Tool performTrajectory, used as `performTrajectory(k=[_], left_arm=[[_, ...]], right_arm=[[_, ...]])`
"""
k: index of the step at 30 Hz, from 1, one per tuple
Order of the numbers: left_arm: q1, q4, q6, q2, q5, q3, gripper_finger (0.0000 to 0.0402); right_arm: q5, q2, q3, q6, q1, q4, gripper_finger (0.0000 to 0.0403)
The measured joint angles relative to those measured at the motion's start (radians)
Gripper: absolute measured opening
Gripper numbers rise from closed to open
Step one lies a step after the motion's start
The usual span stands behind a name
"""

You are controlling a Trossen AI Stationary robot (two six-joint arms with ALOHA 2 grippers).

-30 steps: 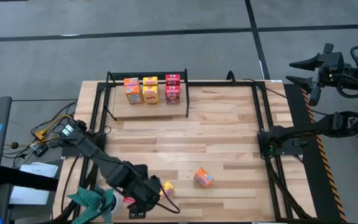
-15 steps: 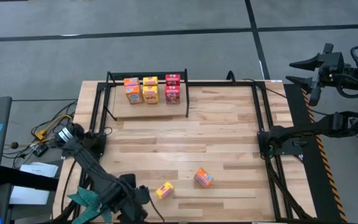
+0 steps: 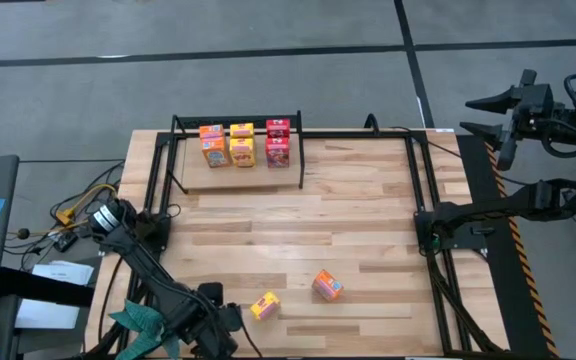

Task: Stack cereal on shelf
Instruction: Put the red cereal box on the shelf aligned with the other red cereal box

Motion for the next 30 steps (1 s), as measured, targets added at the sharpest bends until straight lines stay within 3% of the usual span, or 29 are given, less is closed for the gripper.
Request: performTrajectory(k=[10,20,30], left_arm=[[0.002,-0.012,0.020,0.000,-0.033,0.000,0.0345],[0.001,-0.024,-0.027,0.000,-0.035,0.000,0.0283],[0.000,-0.034,-0.022,-0.002,-0.052,0.022,0.0267]], right_arm=[[0.000,0.000,0.000,0.000,0.000,0.000,0.0232],[0.000,0.000,0.000,0.000,0.000,0.000,0.0232],[0.000,0.000,0.000,0.000,0.000,0.000,0.0232]])
